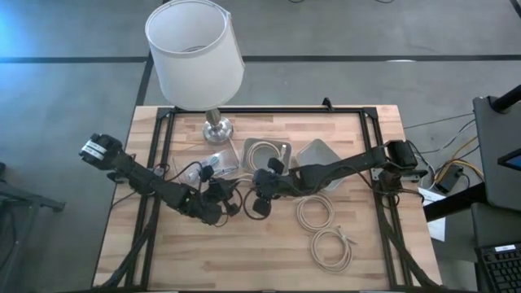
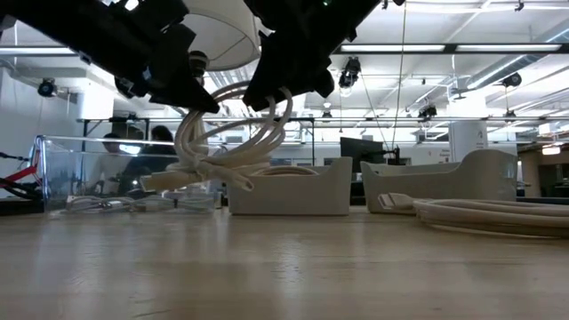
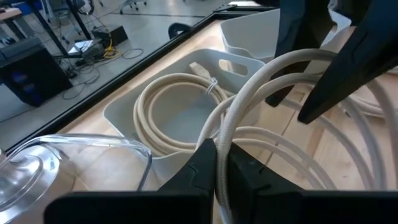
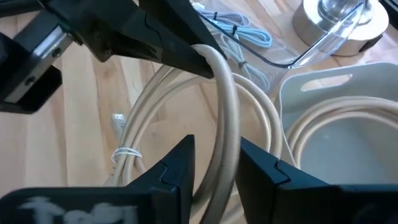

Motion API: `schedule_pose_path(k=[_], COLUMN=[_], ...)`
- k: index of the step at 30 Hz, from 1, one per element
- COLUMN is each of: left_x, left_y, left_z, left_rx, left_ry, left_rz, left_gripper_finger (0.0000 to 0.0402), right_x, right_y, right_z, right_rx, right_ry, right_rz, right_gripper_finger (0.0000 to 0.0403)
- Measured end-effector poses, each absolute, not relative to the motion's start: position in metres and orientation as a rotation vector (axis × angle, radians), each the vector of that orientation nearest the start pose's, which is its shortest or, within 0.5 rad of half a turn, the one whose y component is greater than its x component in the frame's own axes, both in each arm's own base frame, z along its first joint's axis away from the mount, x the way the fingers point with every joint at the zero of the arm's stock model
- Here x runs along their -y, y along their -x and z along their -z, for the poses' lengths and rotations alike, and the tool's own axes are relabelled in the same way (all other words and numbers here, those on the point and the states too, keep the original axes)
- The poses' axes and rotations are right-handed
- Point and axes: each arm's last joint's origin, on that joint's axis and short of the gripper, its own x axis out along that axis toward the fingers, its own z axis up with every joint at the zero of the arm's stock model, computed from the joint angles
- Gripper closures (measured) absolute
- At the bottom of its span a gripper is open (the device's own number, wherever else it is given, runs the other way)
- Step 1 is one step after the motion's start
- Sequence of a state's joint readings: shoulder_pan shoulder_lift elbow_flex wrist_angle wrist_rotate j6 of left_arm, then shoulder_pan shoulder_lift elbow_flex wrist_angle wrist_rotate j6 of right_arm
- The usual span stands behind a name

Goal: Pick & Place USB Port
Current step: Put the brown hdmi cable into the left light brown bin

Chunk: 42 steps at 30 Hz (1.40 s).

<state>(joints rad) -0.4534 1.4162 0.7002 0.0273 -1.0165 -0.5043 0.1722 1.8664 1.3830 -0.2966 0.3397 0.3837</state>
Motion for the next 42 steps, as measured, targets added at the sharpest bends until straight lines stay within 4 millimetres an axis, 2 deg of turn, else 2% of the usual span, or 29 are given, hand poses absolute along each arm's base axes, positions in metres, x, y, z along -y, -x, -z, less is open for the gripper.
schedule_pose_path(k=[4,9,19,26,31,37,42], left_x=[0.095,0.097,0.098,0.098,0.098,0.097,0.097], left_y=[-0.252,-0.253,-0.253,-0.253,-0.252,-0.251,-0.251], left_z=[-0.197,-0.197,-0.196,-0.195,-0.194,-0.193,-0.192], left_rx=[-0.353,-0.369,-0.408,-0.424,-0.433,-0.444,-0.447], left_ry=[0.023,0.043,0.049,0.043,0.037,0.028,0.026], left_rz=[-0.644,-0.601,-0.532,-0.523,-0.527,-0.529,-0.53], left_gripper_finger=[0.0375,0.0358,0.0331,0.0281,0.0259,0.0257,0.0257], right_x=[-0.061,-0.06,-0.062,-0.064,-0.061,-0.053,-0.04], right_y=[-0.405,-0.403,-0.399,-0.398,-0.388,-0.37,-0.357], right_z=[-0.227,-0.226,-0.222,-0.223,-0.247,-0.284,-0.309], right_rx=[-0.719,-0.737,-0.797,-0.81,-0.836,-0.76,-0.68], right_ry=[-0.148,-0.138,-0.177,-0.177,-0.151,-0.071,0.084], right_rz=[0.295,0.3,0.275,0.264,0.299,0.427,0.556], right_gripper_finger=[0.0333,0.0385,0.0389,0.0389,0.039,0.039,0.039])
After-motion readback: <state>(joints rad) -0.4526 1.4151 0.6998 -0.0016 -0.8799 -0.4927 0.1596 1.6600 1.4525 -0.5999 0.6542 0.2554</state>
